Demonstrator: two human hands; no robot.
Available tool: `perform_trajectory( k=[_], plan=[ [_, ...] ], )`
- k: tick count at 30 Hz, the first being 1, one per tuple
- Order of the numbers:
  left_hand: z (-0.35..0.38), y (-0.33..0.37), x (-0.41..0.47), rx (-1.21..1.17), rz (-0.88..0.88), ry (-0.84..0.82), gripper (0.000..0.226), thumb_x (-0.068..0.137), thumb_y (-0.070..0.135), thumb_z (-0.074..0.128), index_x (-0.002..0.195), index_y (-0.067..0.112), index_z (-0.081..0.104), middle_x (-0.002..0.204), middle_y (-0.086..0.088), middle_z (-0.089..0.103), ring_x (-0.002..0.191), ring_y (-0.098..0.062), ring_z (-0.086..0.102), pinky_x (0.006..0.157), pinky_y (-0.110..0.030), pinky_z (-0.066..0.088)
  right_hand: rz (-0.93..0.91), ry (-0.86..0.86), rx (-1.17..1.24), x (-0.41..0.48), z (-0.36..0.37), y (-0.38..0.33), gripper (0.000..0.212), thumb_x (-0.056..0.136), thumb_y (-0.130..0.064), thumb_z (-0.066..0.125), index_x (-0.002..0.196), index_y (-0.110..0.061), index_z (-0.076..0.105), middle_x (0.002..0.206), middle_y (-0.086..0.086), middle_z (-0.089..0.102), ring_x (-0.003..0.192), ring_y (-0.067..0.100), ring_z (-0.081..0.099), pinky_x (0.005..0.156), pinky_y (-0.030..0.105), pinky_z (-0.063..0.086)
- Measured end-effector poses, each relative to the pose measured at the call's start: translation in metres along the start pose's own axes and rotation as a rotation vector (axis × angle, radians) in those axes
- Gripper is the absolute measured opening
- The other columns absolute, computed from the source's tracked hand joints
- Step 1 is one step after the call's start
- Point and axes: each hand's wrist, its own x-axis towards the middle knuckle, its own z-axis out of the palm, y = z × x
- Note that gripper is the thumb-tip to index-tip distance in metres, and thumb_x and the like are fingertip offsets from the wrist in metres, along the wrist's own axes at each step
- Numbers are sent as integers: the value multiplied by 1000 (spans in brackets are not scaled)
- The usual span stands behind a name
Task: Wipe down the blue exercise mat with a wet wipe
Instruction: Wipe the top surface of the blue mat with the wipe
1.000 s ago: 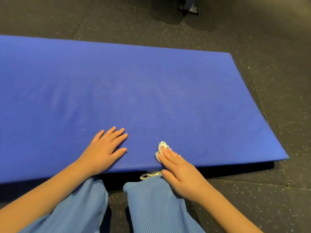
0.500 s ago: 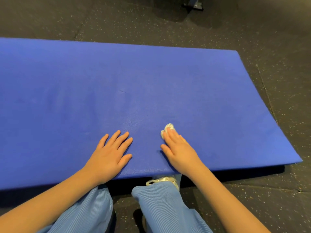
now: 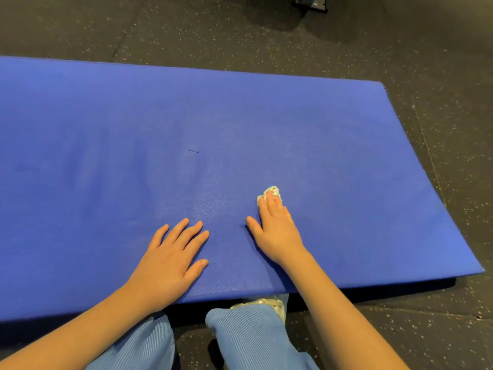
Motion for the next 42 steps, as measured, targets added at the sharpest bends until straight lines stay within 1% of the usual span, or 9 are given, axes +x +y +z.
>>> perform_trajectory(
  k=[3,5,8,11,15,25,30,36,42],
  plan=[
    [-7,-5,11,-78,6,2,79,93,66,3,139,23,49,147,3,44,138,-15,24,111,-37,13,-177,-33,-32,-20,2,-13,79,91,-63,21,155,-19,5,160,-1,-16,147,13,-16,117,27,-4],
    [-10,-12,25,-139,-15,14,97,76,77,-19,151,30,22,158,13,7,146,-9,2,115,-30,-4,-240,-68,-72,-19,-7,-4,75,94,-61,20,155,-20,6,160,-2,-13,147,11,-14,116,24,-4],
    [-9,-16,41,-116,-48,-29,107,63,77,-34,152,31,3,151,18,-16,147,-10,-11,116,-33,-12,-165,-23,-144,9,-19,14,69,97,-56,18,154,-17,14,162,1,-5,148,14,-8,120,35,9],
    [-6,-14,41,-57,-20,13,89,84,71,-16,151,26,22,159,7,10,147,-13,3,116,-37,-1,3,32,-41,32,-17,10,62,101,-46,29,152,-14,18,162,6,-4,148,19,-8,120,37,9],
    [-1,-17,41,2,-27,-7,69,100,57,9,140,18,48,148,-3,44,138,-20,27,108,-42,17,-179,-1,-17,14,-1,-15,69,99,-50,34,154,-13,12,161,5,-9,148,18,-12,121,35,4],
    [7,-17,42,-20,-10,19,68,100,57,12,141,17,48,149,-3,41,139,-20,24,108,-44,16,-102,-6,-15,47,-3,-16,72,100,-51,32,154,-11,6,160,7,-12,147,20,-14,121,35,0],
    [6,-23,47,-97,31,31,69,99,59,11,142,19,47,150,-1,40,140,-17,21,110,-41,13,-257,-59,-147,44,-4,-10,87,84,-64,5,154,-14,9,161,4,-8,148,18,-10,121,34,2],
    [-4,-49,77,-206,-128,33,89,78,69,-4,153,25,16,157,13,-1,141,-4,-11,118,-39,-6,-18,16,-74,85,-17,-19,72,100,-49,33,154,-10,4,160,9,-12,148,22,-13,119,35,-1],
    [6,-50,75,-113,-99,48,74,98,59,6,144,15,43,154,-1,32,143,-20,19,113,-44,9,-251,-32,-159,71,-7,-13,73,97,-56,27,154,-15,5,161,4,-10,148,19,-10,121,36,3]
  ],
)
